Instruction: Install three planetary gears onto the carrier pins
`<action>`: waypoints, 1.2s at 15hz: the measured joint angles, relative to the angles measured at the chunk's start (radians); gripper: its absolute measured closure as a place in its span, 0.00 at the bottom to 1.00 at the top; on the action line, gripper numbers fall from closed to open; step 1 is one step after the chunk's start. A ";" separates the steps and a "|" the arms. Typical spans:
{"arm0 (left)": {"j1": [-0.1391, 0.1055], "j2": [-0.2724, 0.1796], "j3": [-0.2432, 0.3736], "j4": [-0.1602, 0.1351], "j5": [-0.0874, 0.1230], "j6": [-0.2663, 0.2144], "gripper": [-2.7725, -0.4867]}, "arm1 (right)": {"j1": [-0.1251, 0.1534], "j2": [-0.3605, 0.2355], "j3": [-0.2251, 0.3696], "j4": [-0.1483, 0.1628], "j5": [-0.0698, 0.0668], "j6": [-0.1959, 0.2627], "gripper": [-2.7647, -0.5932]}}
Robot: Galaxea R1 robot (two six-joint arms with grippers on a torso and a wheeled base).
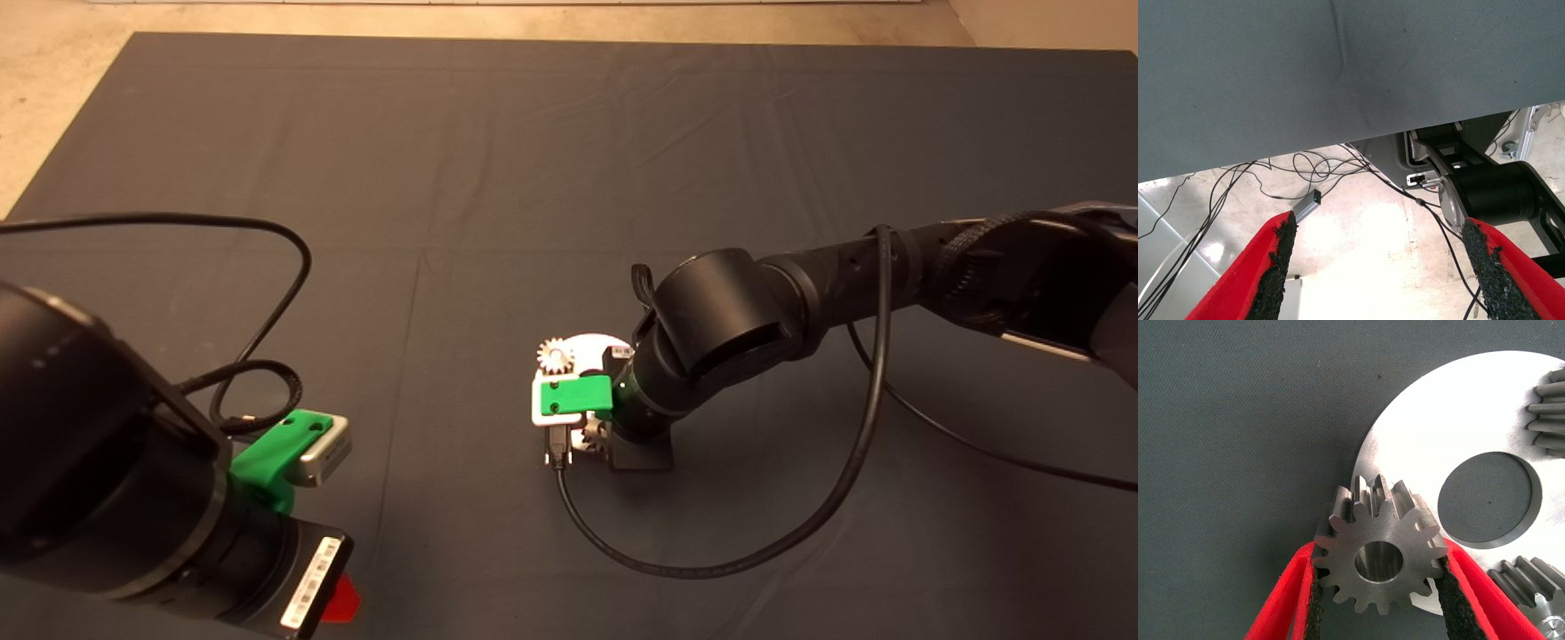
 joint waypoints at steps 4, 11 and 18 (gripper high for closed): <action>0.000 0.000 0.000 0.000 0.000 0.000 0.45 | 0.000 -0.005 0.000 -0.001 0.005 -0.004 0.79; 0.000 0.000 0.000 0.000 0.000 0.000 0.45 | 0.000 -0.008 0.002 -0.005 0.013 -0.008 0.79; 0.000 0.000 0.000 0.000 0.000 0.000 0.45 | 0.000 0.009 0.001 -0.004 -0.008 -0.008 0.79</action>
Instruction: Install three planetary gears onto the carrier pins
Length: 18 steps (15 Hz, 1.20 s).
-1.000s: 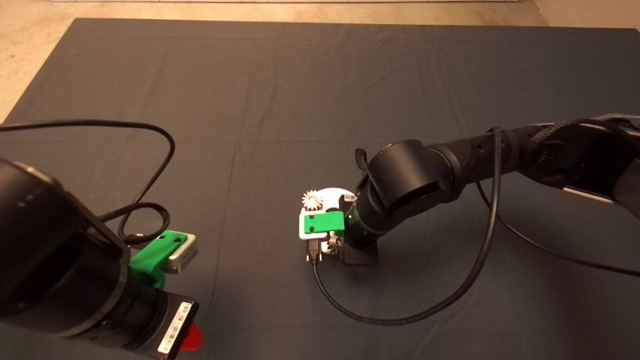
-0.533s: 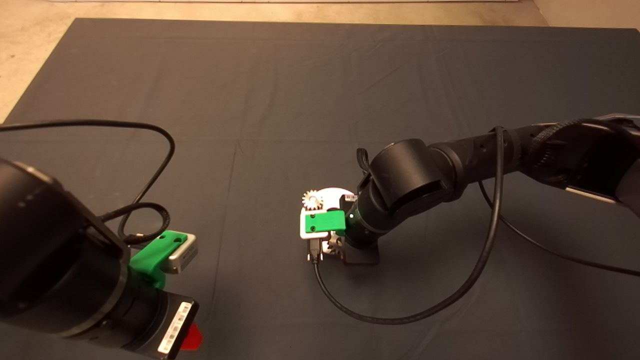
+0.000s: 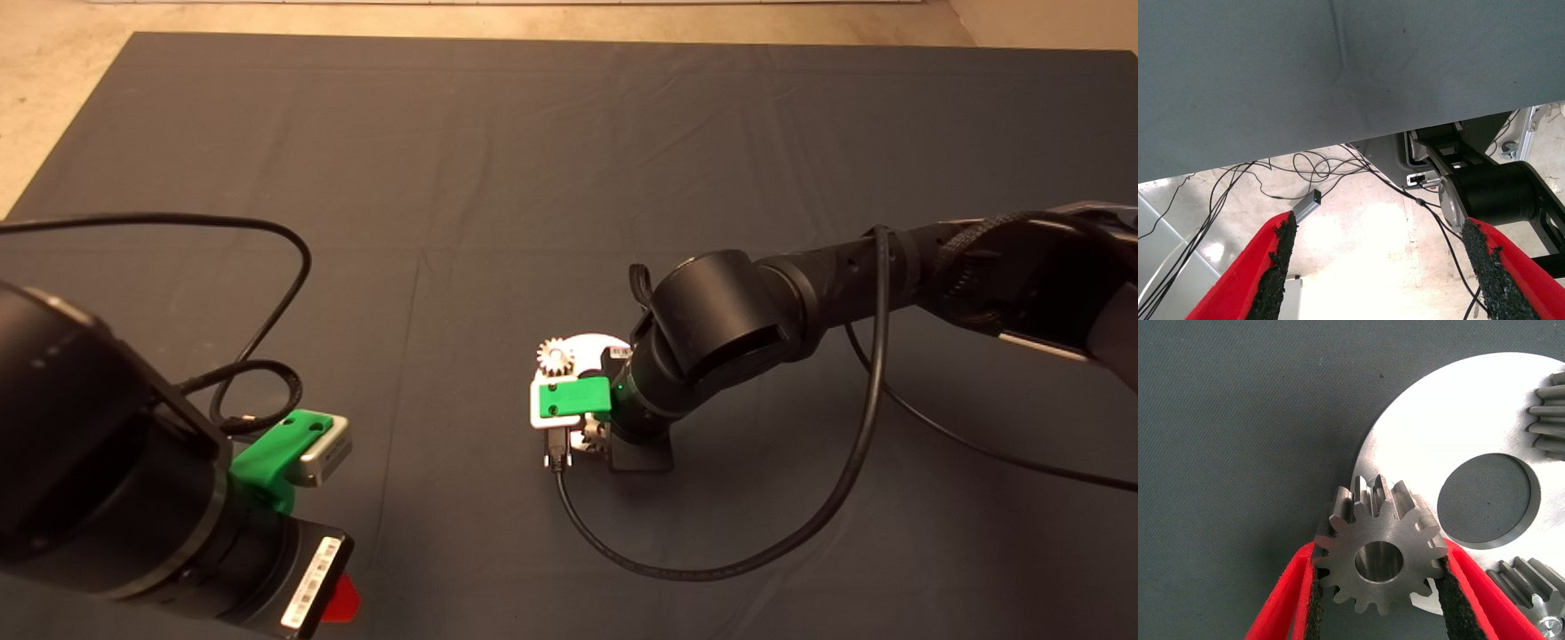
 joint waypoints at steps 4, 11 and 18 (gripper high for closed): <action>0.000 0.000 0.000 0.000 0.000 0.000 0.45 | 0.000 0.001 -0.001 0.013 0.003 -0.021 0.79; 0.000 0.000 0.000 0.000 0.000 0.000 0.45 | 0.011 0.009 -0.040 0.076 0.012 -0.053 0.79; 0.000 0.003 0.000 0.000 0.000 0.000 0.45 | 0.030 0.019 -0.098 0.131 0.026 -0.104 0.79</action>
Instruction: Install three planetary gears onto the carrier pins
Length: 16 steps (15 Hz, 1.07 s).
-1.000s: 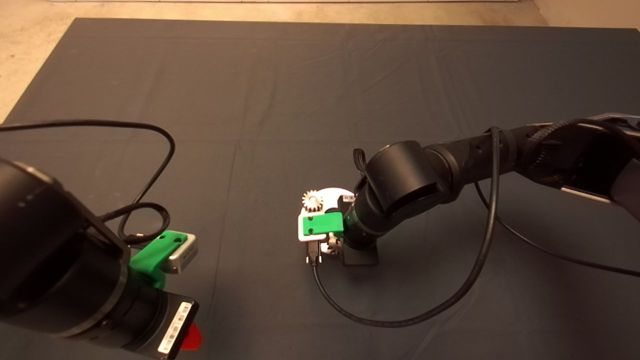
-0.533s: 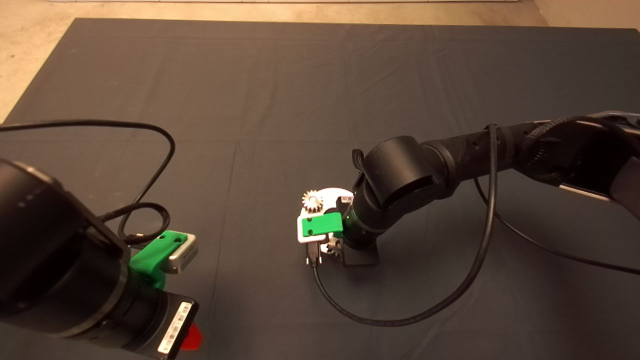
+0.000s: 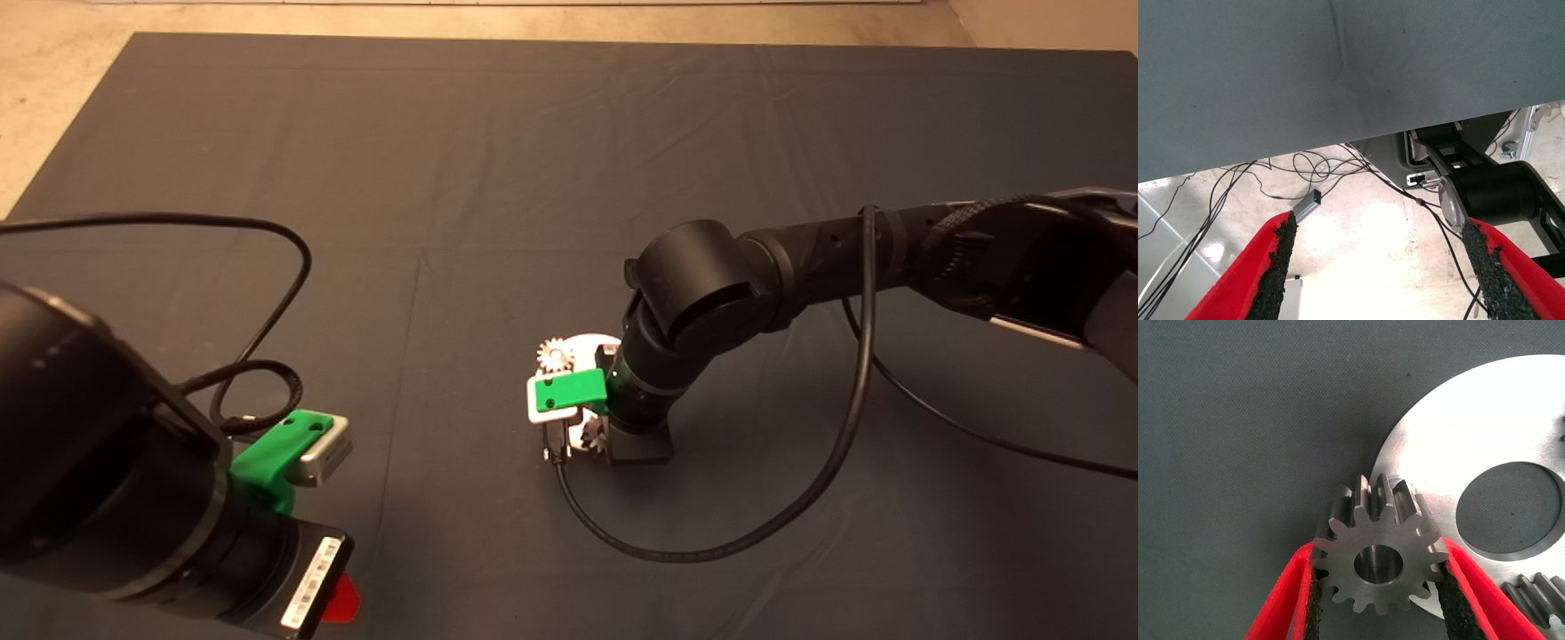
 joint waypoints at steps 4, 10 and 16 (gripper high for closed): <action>0.000 0.000 0.000 0.000 0.000 0.000 0.45 | 0.013 -0.003 -0.002 0.000 -0.011 -0.001 0.79; 0.000 0.000 0.000 0.000 0.000 0.000 0.45 | 0.026 -0.020 0.096 0.000 -0.013 -0.001 0.79; 0.000 0.000 0.000 0.000 0.000 0.000 0.45 | 0.026 -0.035 0.160 -0.004 -0.014 -0.001 0.79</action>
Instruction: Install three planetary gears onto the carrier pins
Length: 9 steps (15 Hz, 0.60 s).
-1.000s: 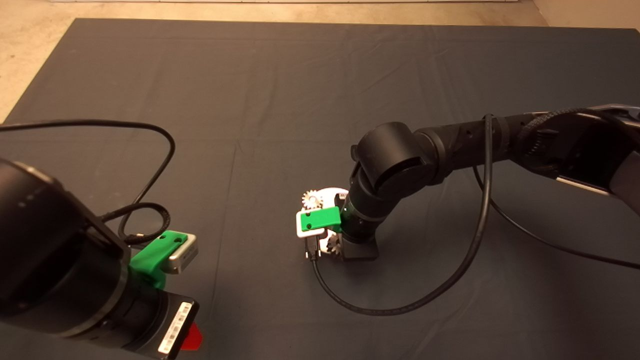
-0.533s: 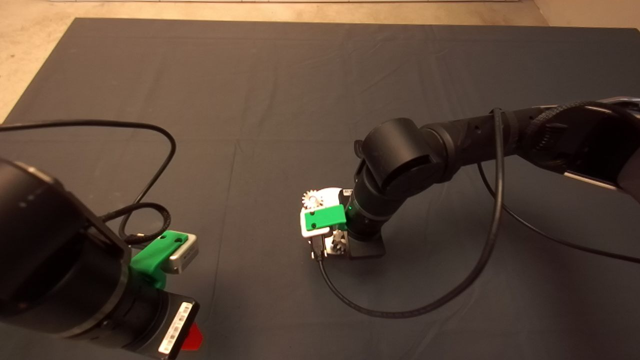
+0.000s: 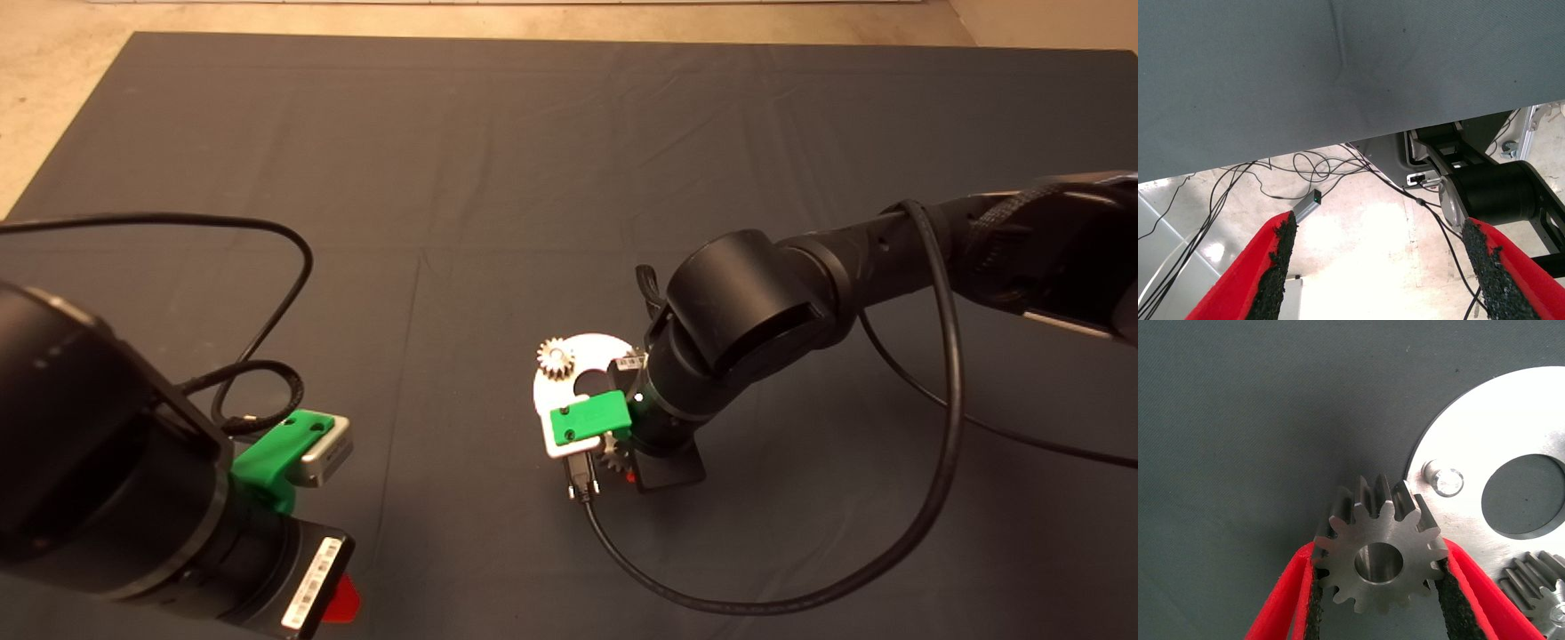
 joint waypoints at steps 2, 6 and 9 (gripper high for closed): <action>0.000 0.000 0.000 0.000 0.000 0.000 0.45 | 0.000 -0.003 0.008 -0.021 -0.001 0.000 0.79; 0.000 0.000 0.000 0.000 0.000 0.000 0.45 | 0.000 -0.003 0.013 -0.077 -0.001 0.000 0.79; 0.000 0.000 0.000 0.000 0.000 0.000 0.45 | 0.000 -0.002 0.015 -0.100 0.000 0.000 0.79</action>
